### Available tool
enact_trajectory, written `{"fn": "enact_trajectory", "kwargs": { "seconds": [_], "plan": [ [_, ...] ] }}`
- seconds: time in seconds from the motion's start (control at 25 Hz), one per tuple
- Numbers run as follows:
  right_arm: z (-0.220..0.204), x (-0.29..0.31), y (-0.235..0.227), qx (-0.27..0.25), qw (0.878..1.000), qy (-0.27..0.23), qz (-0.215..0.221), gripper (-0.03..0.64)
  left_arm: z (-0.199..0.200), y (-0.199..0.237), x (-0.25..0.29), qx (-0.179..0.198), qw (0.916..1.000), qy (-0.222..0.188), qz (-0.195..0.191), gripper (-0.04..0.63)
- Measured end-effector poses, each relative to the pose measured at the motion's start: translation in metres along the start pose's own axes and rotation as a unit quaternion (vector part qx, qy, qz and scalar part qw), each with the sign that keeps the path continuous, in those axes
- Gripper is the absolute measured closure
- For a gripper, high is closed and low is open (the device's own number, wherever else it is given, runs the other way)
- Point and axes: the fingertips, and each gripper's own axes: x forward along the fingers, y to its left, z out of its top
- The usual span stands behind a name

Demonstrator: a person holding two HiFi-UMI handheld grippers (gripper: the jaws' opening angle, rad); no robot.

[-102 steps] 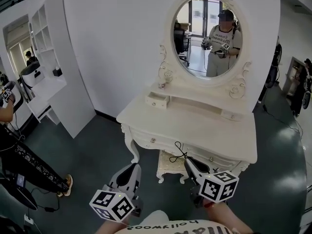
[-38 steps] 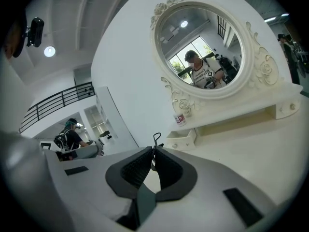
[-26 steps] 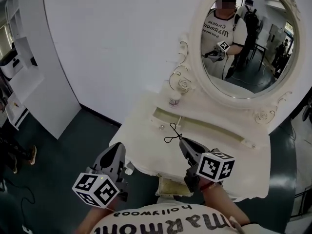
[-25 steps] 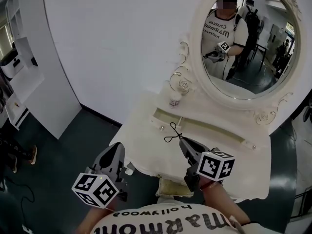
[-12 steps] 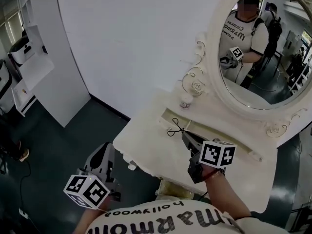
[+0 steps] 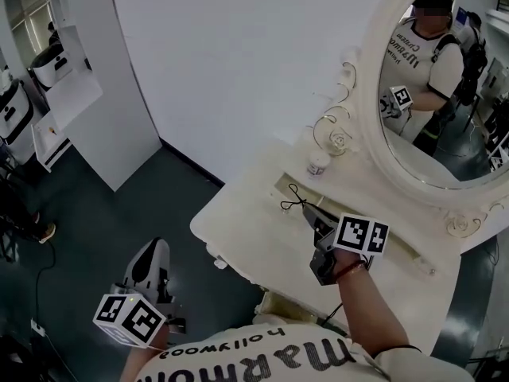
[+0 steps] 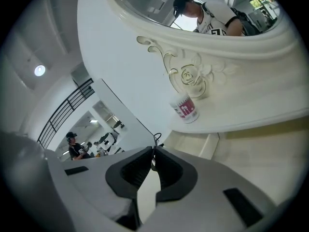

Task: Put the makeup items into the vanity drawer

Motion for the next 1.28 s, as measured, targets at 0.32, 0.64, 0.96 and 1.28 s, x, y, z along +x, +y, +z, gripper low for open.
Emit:
{"fn": "enact_trajectory", "kwargs": {
  "seconds": [0.32,0.64,0.96,1.28],
  "plan": [
    [-0.001,0.015,-0.022,-0.002,0.999,0.022,-0.030,0.575,0.003,0.012,-0.016,0.001,0.9995,-0.010,0.031,0.588],
    [0.002,0.031,-0.039,0.001,0.998,0.030,-0.052,0.575,0.000,0.025,-0.023,-0.006,0.9985,-0.011,0.054,0.588],
    [0.006,0.039,-0.056,-0.002,0.996,0.041,-0.077,0.575,0.002,0.034,-0.026,-0.009,0.9972,-0.015,0.073,0.588],
    [0.011,0.049,-0.064,-0.023,0.993,0.049,-0.102,0.575,0.003,0.041,-0.035,-0.016,0.9955,-0.021,0.091,0.588]
  ]
}}
